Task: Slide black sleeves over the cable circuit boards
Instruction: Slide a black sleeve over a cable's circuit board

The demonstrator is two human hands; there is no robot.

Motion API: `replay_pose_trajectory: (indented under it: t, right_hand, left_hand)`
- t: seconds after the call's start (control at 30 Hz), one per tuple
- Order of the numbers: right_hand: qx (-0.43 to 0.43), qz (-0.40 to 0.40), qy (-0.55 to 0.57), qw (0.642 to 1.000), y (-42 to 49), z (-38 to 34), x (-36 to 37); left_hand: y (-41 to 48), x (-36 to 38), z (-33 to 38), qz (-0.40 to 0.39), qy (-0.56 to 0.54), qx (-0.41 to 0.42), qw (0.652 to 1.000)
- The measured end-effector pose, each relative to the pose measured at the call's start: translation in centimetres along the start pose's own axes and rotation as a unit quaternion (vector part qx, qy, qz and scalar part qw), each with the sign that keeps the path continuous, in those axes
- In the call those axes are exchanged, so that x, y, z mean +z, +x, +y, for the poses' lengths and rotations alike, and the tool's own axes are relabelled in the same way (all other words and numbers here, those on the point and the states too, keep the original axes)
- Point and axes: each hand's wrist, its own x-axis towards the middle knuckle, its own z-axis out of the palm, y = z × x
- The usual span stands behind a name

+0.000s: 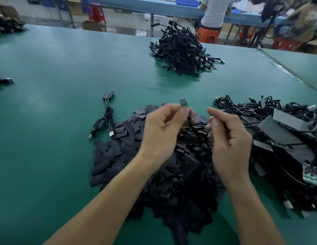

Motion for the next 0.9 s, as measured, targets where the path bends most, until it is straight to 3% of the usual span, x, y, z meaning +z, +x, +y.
replay_pose_trajectory:
  t: [0.1, 0.17, 0.23, 0.4, 0.47, 0.57, 0.67, 0.8, 0.9]
  right_hand:
    - [0.026, 0.053, -0.051, 0.997, 0.2, 0.6, -0.6]
    - [0.071, 0.015, -0.107, 0.992, 0.2, 1.3, -0.9]
    - [0.116, -0.07, -0.17, 0.976, 0.1, 1.7, -0.8]
    - [0.163, -0.215, -0.272, 0.924, -0.6, 1.3, -0.3]
    - [0.174, -0.236, -0.308, 0.905, -0.7, 1.4, 0.0]
    - [0.161, -0.231, -0.308, 0.909, -0.8, 1.5, 0.2]
    - [0.132, -0.198, -0.278, 0.931, -0.9, 1.4, 0.1]
    - [0.094, -0.117, -0.224, 0.963, -0.7, 1.3, 0.1]
    - [0.088, -0.122, -0.189, 0.97, -0.7, 1.1, 0.3]
  left_hand:
    - [1.2, -1.4, 2.7, 0.069, -0.041, 0.103, 0.991]
    - [2.3, -2.6, 4.2, 0.149, -0.016, 0.197, 0.969]
    - [2.9, -3.5, 4.8, 0.189, 0.048, 0.237, 0.952]
    - [2.7, -5.4, 2.7, 0.139, 0.272, 0.129, 0.943]
    - [2.5, -5.9, 1.8, 0.083, 0.361, 0.089, 0.925]
    - [1.8, -6.2, 0.5, -0.033, 0.449, 0.027, 0.892]
    - [0.7, -6.1, -0.9, -0.081, 0.44, -0.017, 0.894]
    - [0.0, -5.8, -2.4, -0.054, 0.39, -0.008, 0.919]
    - [-0.3, -5.8, -3.4, -0.022, 0.331, 0.004, 0.943]
